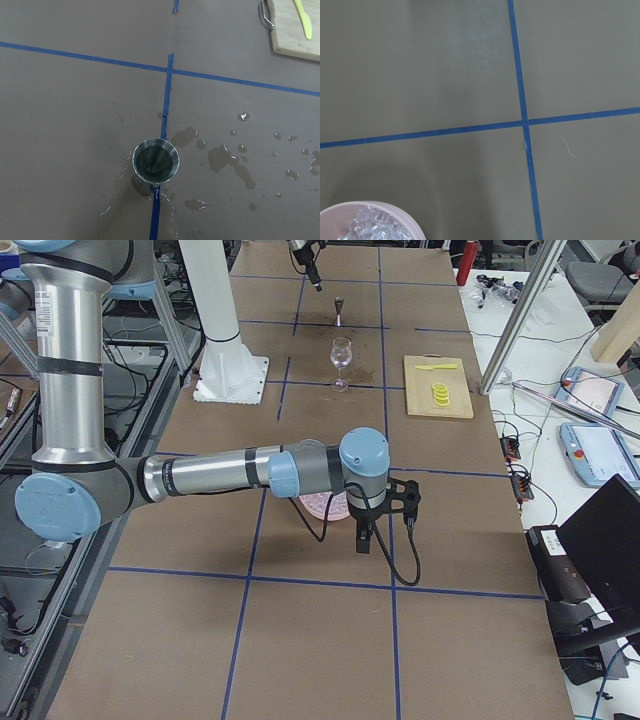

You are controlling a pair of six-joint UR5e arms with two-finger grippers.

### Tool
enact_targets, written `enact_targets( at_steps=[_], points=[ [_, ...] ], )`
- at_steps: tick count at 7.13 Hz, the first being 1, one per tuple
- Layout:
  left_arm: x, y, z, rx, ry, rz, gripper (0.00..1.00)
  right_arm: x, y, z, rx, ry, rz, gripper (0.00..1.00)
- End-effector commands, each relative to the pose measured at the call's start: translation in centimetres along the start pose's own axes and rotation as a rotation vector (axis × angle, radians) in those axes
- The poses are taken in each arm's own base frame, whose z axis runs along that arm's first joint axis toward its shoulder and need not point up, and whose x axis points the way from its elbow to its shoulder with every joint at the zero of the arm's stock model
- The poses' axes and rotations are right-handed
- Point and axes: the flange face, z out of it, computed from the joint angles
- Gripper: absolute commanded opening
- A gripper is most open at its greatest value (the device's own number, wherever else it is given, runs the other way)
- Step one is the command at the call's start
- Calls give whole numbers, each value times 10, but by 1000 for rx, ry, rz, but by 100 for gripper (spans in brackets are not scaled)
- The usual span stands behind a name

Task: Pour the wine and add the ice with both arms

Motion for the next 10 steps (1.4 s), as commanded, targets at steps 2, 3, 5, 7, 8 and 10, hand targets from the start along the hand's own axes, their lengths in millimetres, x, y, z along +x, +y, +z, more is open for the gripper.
enact_targets(
  at_steps=[2,3,5,7,8,10],
  points=[
    [-8,36,27,169,-62,10,96,-46,27,-18,26,-13,36,100],
    [-13,41,46,235,-77,30,96,-58,41,-19,19,-14,34,100],
    [-7,54,80,326,-79,52,96,-79,53,-16,1,-20,30,100],
    [-3,61,104,415,-82,66,96,-87,66,-15,5,9,6,100],
    [-9,67,121,453,-98,79,96,-94,71,-16,4,7,13,100],
    [7,79,148,511,-91,87,95,-102,75,-14,-6,1,5,100]
  ],
)
